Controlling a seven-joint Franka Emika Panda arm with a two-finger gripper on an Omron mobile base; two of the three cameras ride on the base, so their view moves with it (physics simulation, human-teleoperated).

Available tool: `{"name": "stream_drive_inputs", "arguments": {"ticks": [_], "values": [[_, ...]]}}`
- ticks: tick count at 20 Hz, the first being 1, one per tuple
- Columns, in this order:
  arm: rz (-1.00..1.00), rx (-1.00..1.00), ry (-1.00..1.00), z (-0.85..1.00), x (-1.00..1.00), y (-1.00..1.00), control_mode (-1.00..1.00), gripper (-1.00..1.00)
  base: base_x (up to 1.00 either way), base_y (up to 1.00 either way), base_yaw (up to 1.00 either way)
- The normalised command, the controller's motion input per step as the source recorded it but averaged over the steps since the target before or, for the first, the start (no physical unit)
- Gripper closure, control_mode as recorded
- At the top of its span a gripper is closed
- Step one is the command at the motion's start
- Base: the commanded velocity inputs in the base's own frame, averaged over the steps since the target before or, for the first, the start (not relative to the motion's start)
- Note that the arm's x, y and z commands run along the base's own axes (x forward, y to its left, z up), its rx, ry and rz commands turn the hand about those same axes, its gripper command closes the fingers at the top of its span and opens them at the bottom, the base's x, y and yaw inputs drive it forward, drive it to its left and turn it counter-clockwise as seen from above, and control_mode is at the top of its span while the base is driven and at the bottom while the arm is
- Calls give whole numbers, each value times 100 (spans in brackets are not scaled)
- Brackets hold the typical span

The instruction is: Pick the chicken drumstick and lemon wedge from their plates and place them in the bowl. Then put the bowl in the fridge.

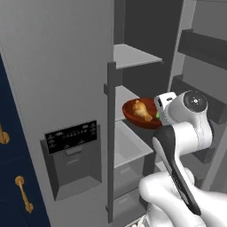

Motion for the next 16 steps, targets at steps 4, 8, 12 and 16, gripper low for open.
{"name": "stream_drive_inputs", "arguments": {"ticks": [4, 8, 12, 16], "values": [[0, 0, 0, 0, 0, 0, 100, 100, 18, 0, 1], [0, 0, 0, 0, 0, 0, 100, 100, 0, 0, 0], [3, 0, -7, -10, 33, 12, -100, 100, 0, 0, 0], [14, 0, -7, -23, 59, 18, -100, 100, 0, 0, 0]]}}
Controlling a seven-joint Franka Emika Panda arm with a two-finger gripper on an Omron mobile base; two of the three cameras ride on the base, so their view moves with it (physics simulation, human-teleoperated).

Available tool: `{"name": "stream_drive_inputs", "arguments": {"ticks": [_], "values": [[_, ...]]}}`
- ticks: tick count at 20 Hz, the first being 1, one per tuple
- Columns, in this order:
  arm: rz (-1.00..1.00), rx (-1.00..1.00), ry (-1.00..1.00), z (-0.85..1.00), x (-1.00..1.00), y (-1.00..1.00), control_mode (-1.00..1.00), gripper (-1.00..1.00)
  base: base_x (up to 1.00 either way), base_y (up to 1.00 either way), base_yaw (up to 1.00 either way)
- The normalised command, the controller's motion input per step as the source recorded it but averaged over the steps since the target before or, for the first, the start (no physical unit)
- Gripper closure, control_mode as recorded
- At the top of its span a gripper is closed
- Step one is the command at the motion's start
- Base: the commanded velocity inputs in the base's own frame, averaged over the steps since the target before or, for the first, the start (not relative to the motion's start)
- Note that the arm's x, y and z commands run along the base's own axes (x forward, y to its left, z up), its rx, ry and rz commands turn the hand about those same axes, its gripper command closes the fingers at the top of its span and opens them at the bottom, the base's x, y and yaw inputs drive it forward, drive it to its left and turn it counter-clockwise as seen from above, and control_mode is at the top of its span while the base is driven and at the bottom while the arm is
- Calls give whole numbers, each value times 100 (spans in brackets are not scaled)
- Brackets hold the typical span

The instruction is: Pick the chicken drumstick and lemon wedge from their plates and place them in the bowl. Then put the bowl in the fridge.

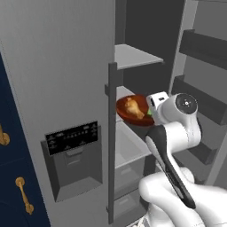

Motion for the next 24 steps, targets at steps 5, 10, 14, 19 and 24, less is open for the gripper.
{"name": "stream_drive_inputs", "arguments": {"ticks": [5, 10, 14, 19, 24], "values": [[16, 2, 0, -4, 51, -9, -100, 100, 0, 0, 0], [1, 0, 0, -16, 56, 0, -100, 100, 0, 0, 0], [0, 2, 0, -17, 58, 0, -100, 100, 0, 0, 0], [0, 5, 9, -14, 60, 3, -100, 100, 0, 0, 0], [0, 0, 7, -28, 46, 2, -100, 100, 0, 0, 0]]}}
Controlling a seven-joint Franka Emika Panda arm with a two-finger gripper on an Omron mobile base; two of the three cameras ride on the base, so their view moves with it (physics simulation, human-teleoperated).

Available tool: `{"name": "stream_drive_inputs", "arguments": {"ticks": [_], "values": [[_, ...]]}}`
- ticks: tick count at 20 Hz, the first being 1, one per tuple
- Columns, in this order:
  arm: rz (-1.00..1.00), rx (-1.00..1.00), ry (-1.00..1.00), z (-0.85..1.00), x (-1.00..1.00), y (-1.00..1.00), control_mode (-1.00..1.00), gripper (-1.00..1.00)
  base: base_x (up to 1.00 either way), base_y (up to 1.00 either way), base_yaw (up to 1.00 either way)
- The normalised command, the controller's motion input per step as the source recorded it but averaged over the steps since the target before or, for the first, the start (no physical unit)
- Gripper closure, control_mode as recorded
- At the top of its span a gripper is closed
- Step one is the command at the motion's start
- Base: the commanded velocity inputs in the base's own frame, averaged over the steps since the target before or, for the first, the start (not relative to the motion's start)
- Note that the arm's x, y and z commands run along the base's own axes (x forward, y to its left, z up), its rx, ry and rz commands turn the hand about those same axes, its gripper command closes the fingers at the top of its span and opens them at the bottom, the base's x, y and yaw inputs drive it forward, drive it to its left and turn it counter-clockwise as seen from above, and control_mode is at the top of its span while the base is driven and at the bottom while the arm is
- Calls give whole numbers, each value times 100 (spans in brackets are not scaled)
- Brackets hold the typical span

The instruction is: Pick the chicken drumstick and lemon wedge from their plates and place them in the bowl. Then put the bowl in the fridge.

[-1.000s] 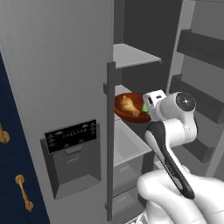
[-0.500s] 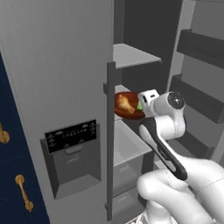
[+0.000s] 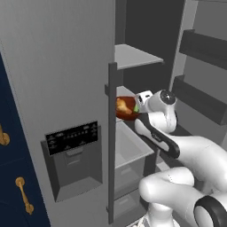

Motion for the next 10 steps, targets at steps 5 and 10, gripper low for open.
{"name": "stream_drive_inputs", "arguments": {"ticks": [5, 10], "values": [[0, 0, -1, -30, 38, 4, -100, 100, 0, 0, 0], [0, 0, -12, -17, 42, 1, -100, 100, 0, 0, 0]]}}
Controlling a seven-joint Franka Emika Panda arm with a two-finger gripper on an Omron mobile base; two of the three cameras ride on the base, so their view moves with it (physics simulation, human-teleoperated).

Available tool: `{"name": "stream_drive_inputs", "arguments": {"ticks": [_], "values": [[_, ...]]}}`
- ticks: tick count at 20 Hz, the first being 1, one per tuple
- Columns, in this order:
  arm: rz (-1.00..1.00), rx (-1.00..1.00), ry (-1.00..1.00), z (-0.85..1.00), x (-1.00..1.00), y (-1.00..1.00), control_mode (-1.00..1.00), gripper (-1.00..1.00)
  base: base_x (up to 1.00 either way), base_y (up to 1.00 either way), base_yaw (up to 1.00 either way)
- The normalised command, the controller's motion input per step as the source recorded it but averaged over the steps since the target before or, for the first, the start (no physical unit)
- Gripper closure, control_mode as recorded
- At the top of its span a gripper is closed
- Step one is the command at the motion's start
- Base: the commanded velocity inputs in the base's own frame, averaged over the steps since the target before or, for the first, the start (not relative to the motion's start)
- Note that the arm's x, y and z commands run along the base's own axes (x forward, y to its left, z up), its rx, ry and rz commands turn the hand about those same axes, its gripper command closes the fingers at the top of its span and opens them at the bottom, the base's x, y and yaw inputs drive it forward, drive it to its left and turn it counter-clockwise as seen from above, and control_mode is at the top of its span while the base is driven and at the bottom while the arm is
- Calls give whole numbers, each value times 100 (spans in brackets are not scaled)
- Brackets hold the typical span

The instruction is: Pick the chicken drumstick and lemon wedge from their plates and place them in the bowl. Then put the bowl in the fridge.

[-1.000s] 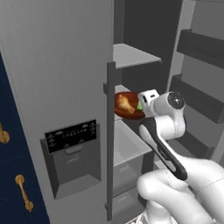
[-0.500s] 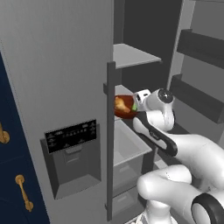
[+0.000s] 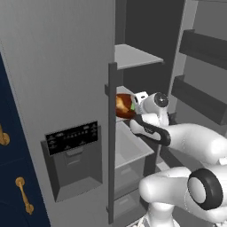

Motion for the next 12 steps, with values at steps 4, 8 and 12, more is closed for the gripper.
{"name": "stream_drive_inputs", "arguments": {"ticks": [4, 8, 12], "values": [[0, 0, 0, 0, 33, 0, -100, 100, 0, 0, 0], [0, 0, 0, -1, 38, 4, -100, 100, 0, 0, 0], [0, 0, 0, 0, 35, 11, -100, -100, 0, 0, 0]]}}
